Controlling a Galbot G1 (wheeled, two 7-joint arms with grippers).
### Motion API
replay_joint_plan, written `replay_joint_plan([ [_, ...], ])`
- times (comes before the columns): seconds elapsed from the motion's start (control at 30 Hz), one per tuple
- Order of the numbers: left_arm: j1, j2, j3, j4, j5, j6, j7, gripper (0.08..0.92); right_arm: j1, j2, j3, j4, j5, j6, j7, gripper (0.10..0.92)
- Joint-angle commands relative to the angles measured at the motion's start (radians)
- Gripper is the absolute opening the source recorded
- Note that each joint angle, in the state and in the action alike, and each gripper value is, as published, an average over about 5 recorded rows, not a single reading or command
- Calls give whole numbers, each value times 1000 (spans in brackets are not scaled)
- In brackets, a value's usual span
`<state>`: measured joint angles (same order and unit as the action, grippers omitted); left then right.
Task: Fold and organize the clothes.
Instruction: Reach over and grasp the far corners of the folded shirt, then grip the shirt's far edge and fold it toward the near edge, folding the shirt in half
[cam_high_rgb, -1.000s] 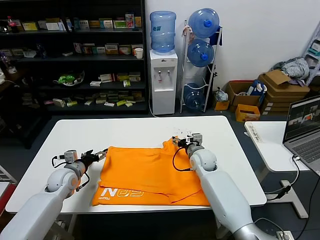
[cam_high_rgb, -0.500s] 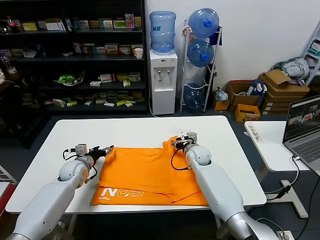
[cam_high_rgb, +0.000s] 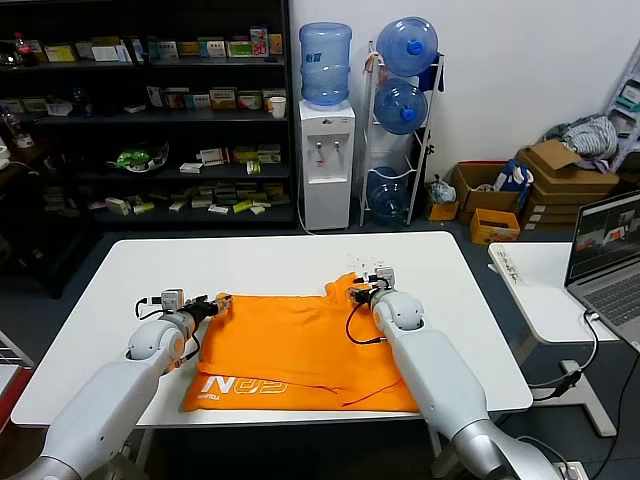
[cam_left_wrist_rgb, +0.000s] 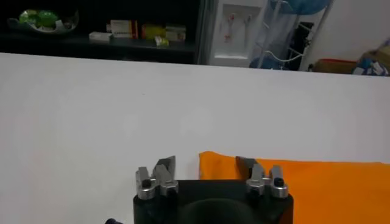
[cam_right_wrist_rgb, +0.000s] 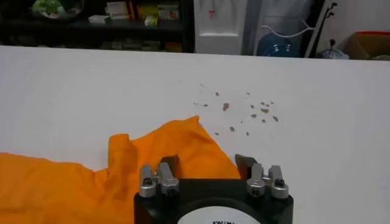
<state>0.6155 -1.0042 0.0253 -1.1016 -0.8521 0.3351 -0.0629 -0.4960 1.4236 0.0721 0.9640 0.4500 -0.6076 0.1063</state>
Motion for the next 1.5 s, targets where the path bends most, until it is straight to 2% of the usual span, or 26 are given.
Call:
replay_joint_plan([
  [0.03,-10,-9,18,25,13,10,-3,628,1,0,-5,-3,-5,-27,-16,526],
  [0.47,22,3,-9,-42,-18,-7,-9,247,-26,-36,-6,78,45,48,-23,159],
  [0.57,47,15,-21,-93,-24,-7,-19,161,-46,-54,-6,128,69,73,-22,125],
  [0.67,87,28,-51,-153,-14,-13,-25,102,-76,-78,-4,198,94,113,-23,125],
  [0.9,227,67,-144,-342,45,-63,-18,93,-174,-146,5,366,111,214,-27,125],
  [1.2,423,99,-226,-527,90,-90,-47,93,-433,-298,45,694,185,132,16,125],
  [1.5,602,124,-303,-666,139,-115,-85,93,-638,-363,129,896,215,95,57,125],
])
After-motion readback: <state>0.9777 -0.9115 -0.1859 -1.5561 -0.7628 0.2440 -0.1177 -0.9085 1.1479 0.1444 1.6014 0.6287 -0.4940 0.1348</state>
